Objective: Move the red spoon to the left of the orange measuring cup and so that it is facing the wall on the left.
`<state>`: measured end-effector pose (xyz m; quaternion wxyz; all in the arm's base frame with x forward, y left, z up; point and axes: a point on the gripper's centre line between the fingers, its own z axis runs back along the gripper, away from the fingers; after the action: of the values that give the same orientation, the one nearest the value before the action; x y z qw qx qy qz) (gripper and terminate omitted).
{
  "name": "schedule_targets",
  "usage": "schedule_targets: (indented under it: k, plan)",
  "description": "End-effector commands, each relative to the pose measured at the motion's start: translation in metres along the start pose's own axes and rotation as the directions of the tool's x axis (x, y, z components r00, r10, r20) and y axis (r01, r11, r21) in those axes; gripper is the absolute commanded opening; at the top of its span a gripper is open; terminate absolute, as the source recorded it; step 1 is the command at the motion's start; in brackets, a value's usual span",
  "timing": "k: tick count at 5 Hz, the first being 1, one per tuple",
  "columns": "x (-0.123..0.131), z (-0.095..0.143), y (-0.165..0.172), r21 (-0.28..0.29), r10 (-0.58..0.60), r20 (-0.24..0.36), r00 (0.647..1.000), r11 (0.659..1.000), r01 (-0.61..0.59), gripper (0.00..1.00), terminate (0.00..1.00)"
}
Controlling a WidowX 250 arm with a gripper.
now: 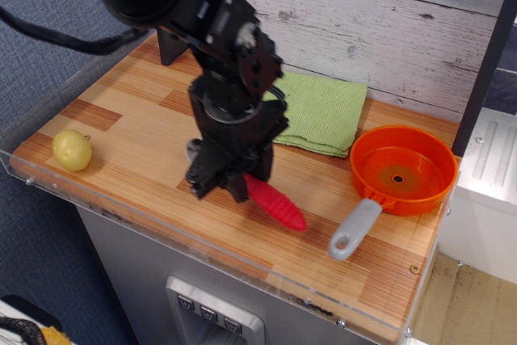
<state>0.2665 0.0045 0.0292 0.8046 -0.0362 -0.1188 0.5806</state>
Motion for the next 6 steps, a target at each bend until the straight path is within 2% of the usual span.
schedule_targets:
  k: [1,2,4,5,6]
  plan:
    - [-0.031,-0.004,0.008,-0.003,-0.056,-0.008,0.998,0.998,0.056,0.0,0.0]
    - [-0.043,-0.009,0.01,0.009,-0.064,-0.02,0.998,0.998,0.064,0.0,0.0]
    - [-0.05,-0.012,0.012,0.011,-0.044,-0.036,0.998,0.999,0.045,0.0,0.0]
    - [-0.047,-0.008,0.014,-0.003,-0.052,-0.053,0.997,0.999,0.052,1.0,0.0]
    - [-0.042,-0.001,0.013,-0.024,-0.075,-0.047,0.996,0.997,0.074,1.0,0.0]
